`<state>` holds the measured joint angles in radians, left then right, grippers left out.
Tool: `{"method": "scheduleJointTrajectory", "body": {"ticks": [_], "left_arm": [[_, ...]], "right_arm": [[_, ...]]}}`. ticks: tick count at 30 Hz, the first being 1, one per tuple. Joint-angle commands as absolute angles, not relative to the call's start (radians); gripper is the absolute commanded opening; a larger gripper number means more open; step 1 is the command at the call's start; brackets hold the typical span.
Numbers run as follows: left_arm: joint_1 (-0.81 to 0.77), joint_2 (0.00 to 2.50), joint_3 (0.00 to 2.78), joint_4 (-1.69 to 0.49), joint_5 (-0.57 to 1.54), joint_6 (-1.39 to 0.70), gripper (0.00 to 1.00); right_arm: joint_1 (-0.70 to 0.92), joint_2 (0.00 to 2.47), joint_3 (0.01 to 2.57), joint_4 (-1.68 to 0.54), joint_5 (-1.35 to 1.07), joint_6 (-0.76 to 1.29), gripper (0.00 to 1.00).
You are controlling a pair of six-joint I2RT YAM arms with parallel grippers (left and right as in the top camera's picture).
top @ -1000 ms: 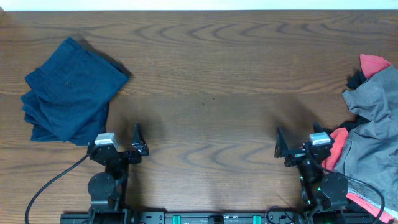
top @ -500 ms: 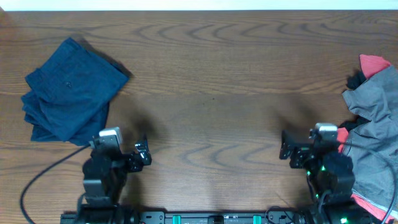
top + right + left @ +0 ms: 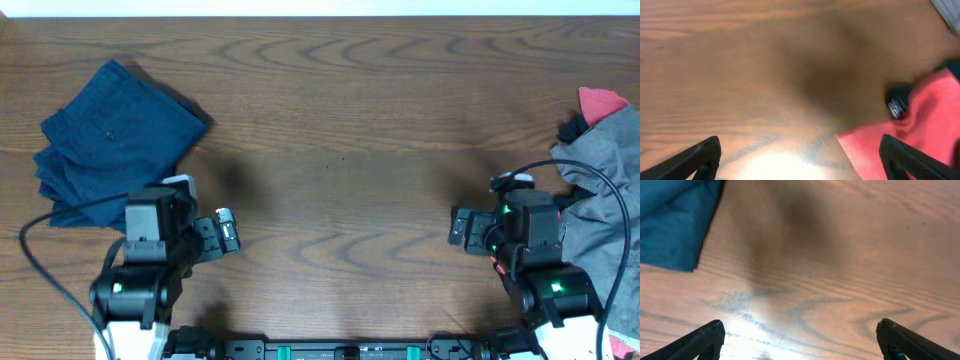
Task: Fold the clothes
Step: 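Reach the right gripper into the right clothes pile and grasp grey shorts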
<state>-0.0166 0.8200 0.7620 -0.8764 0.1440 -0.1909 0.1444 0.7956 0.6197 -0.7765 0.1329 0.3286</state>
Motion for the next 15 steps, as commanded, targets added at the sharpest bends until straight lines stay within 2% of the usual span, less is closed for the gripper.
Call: {"method": "scheduleJointTrajectory", "body": {"ticks": [1,4,15], "left_arm": [[-0.012,0.859,0.782,-0.882,0.149,-0.2,0.98],[-0.012,0.889,0.782,-0.883,0.149,-0.201,0.98],[-0.012,0.933,0.782,-0.883,0.15,-0.201,0.98]], "right_arm": [[0.113,0.818,0.635,-0.893,0.454,0.662,0.99],[0.078,0.847,0.631,-0.97,0.533,0.771,0.99],[-0.059,0.985,0.574,-1.008,0.536,0.8,0.99]]}}
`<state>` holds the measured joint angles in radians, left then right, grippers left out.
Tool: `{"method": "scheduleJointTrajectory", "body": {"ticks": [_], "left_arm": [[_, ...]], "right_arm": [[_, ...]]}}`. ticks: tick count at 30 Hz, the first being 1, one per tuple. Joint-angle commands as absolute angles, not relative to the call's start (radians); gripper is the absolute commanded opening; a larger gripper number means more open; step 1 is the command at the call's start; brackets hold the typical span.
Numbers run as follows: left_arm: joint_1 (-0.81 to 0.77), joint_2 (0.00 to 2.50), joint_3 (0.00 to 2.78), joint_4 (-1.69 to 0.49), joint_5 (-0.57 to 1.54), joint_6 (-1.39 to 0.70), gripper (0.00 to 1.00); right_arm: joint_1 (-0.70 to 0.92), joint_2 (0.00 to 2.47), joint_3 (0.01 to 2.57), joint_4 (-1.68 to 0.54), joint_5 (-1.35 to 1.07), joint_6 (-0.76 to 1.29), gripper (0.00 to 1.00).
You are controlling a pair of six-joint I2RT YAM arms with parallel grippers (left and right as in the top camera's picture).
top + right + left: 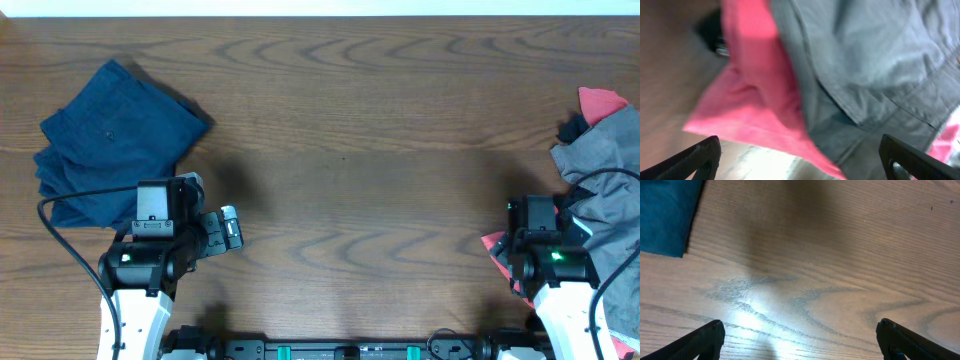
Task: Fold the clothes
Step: 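Reach the right gripper into the right clothes pile and grasp grey shorts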
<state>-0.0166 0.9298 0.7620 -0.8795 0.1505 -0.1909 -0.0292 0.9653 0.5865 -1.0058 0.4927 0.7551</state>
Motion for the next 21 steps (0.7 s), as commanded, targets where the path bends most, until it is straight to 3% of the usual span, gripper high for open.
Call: {"method": "scheduleJointTrajectory", "body": {"ticks": [1,7,9,11,13,15,16,21], "left_arm": [[-0.012,0.933,0.782,-0.883,0.15,-0.201,0.98],[-0.012,0.933,0.782,-0.882,0.15,-0.201,0.98],[-0.012,0.933,0.782,-0.881,0.149,-0.201,0.98],[-0.012,0.933,0.782,-0.881,0.149,-0.201,0.98],[-0.012,0.933,0.782,-0.882,0.149,-0.201,0.98],[-0.012,0.933,0.782,-0.881,0.149,-0.201,0.98],[-0.012,0.933,0.782,-0.881,0.149,-0.201,0.98],[-0.012,0.933,0.782,-0.881,0.149,-0.201,0.98]], "right_arm": [[-0.071,0.995,0.574,-1.011,0.54,0.8,0.99],[-0.102,1.019,0.574,-1.034,0.591,0.788,0.92],[-0.102,1.019,0.574,-1.034,0.591,0.788,0.85],[-0.102,1.019,0.574,-1.036,0.591,0.788,0.75],[-0.102,1.019,0.574,-1.037,0.592,0.788,0.58],[-0.102,1.019,0.574,-1.037,0.599,0.788,0.53],[-0.102,1.019,0.574,-1.036,0.601,0.788,0.53],[-0.104,1.021,0.574,-1.0,0.603,0.788,0.76]]}}
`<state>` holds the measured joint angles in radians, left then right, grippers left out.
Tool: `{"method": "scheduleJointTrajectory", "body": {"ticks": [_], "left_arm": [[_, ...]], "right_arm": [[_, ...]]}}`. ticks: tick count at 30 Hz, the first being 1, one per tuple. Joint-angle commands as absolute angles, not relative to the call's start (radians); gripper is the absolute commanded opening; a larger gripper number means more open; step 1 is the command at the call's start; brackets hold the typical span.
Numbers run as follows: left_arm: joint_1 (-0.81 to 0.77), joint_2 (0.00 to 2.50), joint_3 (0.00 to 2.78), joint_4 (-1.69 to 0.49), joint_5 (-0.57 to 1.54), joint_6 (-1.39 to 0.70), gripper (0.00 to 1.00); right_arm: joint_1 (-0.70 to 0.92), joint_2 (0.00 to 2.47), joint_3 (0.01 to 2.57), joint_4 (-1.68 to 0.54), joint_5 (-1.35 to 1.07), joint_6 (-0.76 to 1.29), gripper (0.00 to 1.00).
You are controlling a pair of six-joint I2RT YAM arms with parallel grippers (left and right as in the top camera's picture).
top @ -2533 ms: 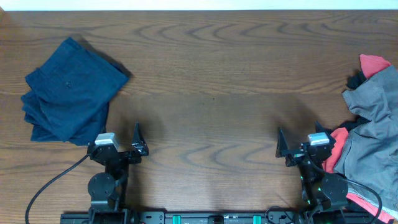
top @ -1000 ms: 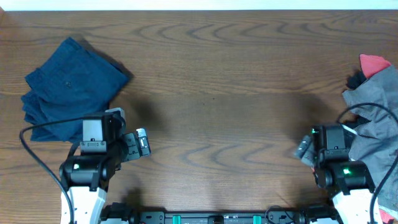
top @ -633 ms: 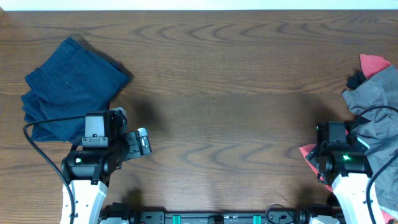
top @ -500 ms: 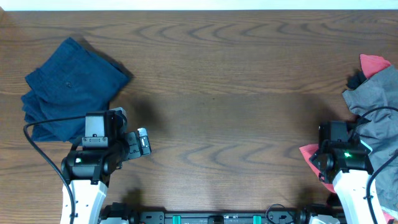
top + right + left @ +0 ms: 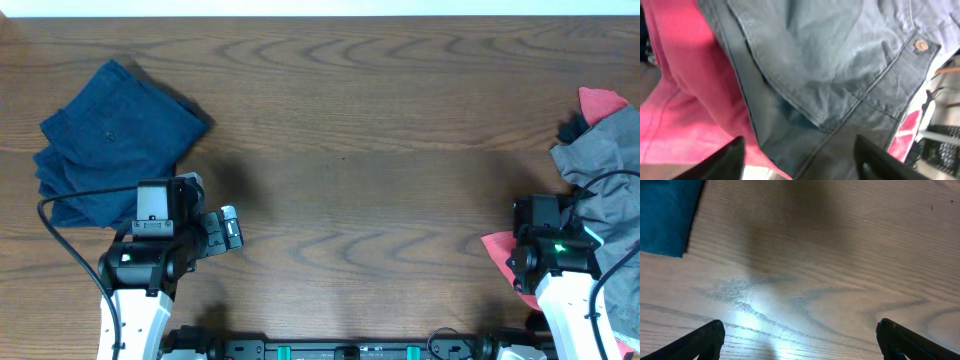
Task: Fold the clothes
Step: 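Reach the right gripper into the right clothes pile and grasp grey shorts, then lift the grey shorts with the right gripper and drag them leftward to center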
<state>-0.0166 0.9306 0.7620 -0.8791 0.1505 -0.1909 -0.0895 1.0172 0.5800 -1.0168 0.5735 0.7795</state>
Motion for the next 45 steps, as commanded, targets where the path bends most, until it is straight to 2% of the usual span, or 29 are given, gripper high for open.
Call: {"method": "scheduleJointTrajectory", "body": {"ticks": [1,15,17,18,19,21,22,24,29,36,40,45], "left_arm": [[-0.012,0.933,0.782,-0.881,0.149,-0.201,0.98],[-0.012,0.933,0.782,-0.878,0.149,-0.201,0.98],[-0.012,0.933,0.782,-0.878,0.149,-0.201,0.98],[-0.012,0.933,0.782,-0.878,0.149,-0.201,0.98],[-0.012,0.933,0.782,-0.878,0.149,-0.201,0.98],[-0.012,0.933,0.782,-0.878,0.149,-0.201,0.98],[-0.012,0.933,0.782,-0.878,0.149,-0.201,0.98],[-0.012,0.933,0.782,-0.878,0.149,-0.201,0.98],[-0.012,0.933,0.782,-0.874,0.149,-0.201,0.98],[-0.012,0.934,0.782,-0.869,0.149,-0.2,0.98],[-0.012,0.933,0.782,-0.868,0.149,-0.201,0.98],[-0.012,0.933,0.782,-0.867,0.149,-0.201,0.98]], "right_arm": [[-0.108,1.022,0.574,-0.979,0.606,0.788,0.76],[-0.185,1.215,0.574,-0.769,0.594,0.788,0.75],[-0.185,1.243,0.574,-0.753,0.594,0.788,0.73],[-0.185,1.257,0.574,-0.748,0.594,0.788,0.69],[-0.185,1.266,0.574,-0.746,0.594,0.788,0.6],[-0.185,1.276,0.574,-0.747,0.594,0.788,0.28],[-0.185,1.277,0.574,-0.748,0.595,0.788,0.15],[-0.185,1.275,0.574,-0.747,0.595,0.788,0.01],[-0.185,1.259,0.588,-0.765,0.58,0.775,0.01],[-0.185,1.14,0.818,-0.857,0.414,0.534,0.01],[-0.184,1.093,0.991,-0.852,0.176,0.337,0.01],[-0.169,1.084,1.081,-0.818,-0.255,0.208,0.01]]}}
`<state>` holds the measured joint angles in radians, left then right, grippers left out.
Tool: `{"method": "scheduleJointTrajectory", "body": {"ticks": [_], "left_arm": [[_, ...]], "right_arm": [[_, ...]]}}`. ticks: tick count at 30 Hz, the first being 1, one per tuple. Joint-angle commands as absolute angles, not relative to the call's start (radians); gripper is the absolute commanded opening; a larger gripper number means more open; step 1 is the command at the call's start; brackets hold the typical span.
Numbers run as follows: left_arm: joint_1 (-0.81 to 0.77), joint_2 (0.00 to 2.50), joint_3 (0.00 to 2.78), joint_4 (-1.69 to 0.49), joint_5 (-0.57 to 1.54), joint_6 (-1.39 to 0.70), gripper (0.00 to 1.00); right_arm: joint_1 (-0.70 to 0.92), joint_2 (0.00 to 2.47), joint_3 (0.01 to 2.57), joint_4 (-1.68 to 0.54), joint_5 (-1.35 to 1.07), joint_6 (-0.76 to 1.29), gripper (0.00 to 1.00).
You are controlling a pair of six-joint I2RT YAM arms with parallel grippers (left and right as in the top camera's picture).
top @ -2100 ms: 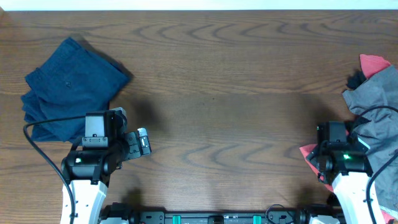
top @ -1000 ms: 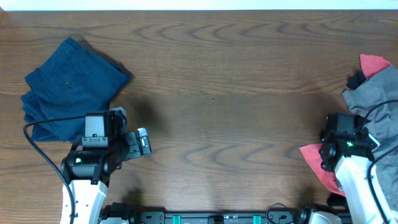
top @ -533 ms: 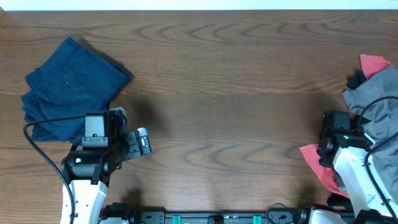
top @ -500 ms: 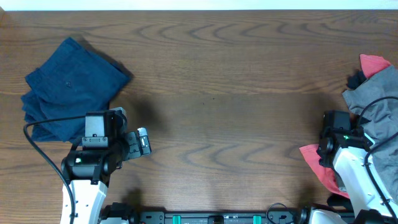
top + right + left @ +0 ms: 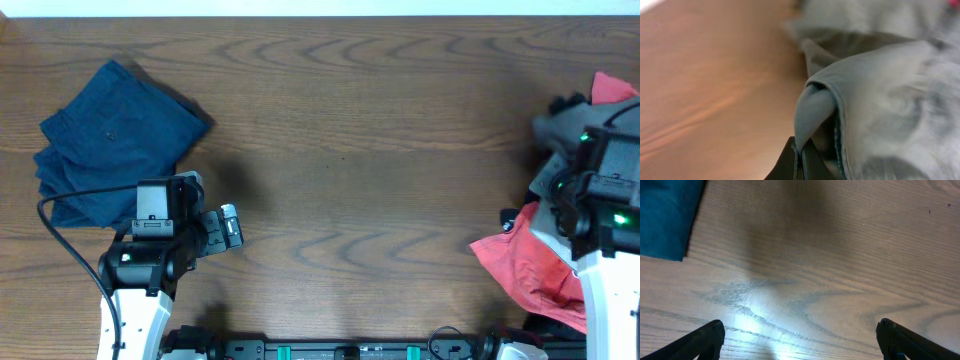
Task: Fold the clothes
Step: 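Lift the grey shorts with the right gripper and drag them leftward to center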
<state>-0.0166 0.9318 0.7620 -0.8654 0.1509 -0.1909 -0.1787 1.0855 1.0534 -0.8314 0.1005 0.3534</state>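
Folded blue trousers [image 5: 115, 140] lie at the table's far left; one corner of the blue trousers [image 5: 665, 220] shows in the left wrist view. My left gripper [image 5: 800, 345] hovers open over bare wood beside them. At the right edge, my right gripper [image 5: 801, 160] is shut on a fold of the grey garment [image 5: 880, 110], lifted off the table. The grey garment [image 5: 555, 140] hangs partly under the right arm in the overhead view. A red garment [image 5: 525, 265] lies below it on the table.
The wooden table [image 5: 340, 150] stretches between the two arms. A bit of red cloth [image 5: 610, 85] pokes out at the far right behind the right arm. Cables trail from both arms near the front edge.
My right gripper was open over the grey and red pile; now it is shut on a grey fold and sits farther back. More of the red garment shows. The left arm is unchanged.
My right gripper stood open over bare wood left of the pile. Then it was over the red and grey clothes at the right edge, still open. Now it holds a grey fold, raised. The left gripper stayed open beside the folded blue trousers, shifting only slightly early on.
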Motion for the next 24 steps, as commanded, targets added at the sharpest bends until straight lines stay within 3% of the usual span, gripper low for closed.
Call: {"method": "scheduleJointTrajectory", "body": {"ticks": [1,11,24], "left_arm": [[-0.012,0.934,0.782,-0.867,0.149,-0.2,0.98],[-0.012,0.934,0.782,-0.866,0.149,-0.201,0.98],[-0.012,0.934,0.782,-0.838,0.15,-0.201,0.98]], "right_arm": [[-0.161,1.085,1.08,-0.808,-0.331,0.193,0.01],[0.07,1.139,1.078,-0.662,-0.712,0.073,0.01],[0.439,1.446,1.078,-0.069,-0.479,0.267,0.01]]}}
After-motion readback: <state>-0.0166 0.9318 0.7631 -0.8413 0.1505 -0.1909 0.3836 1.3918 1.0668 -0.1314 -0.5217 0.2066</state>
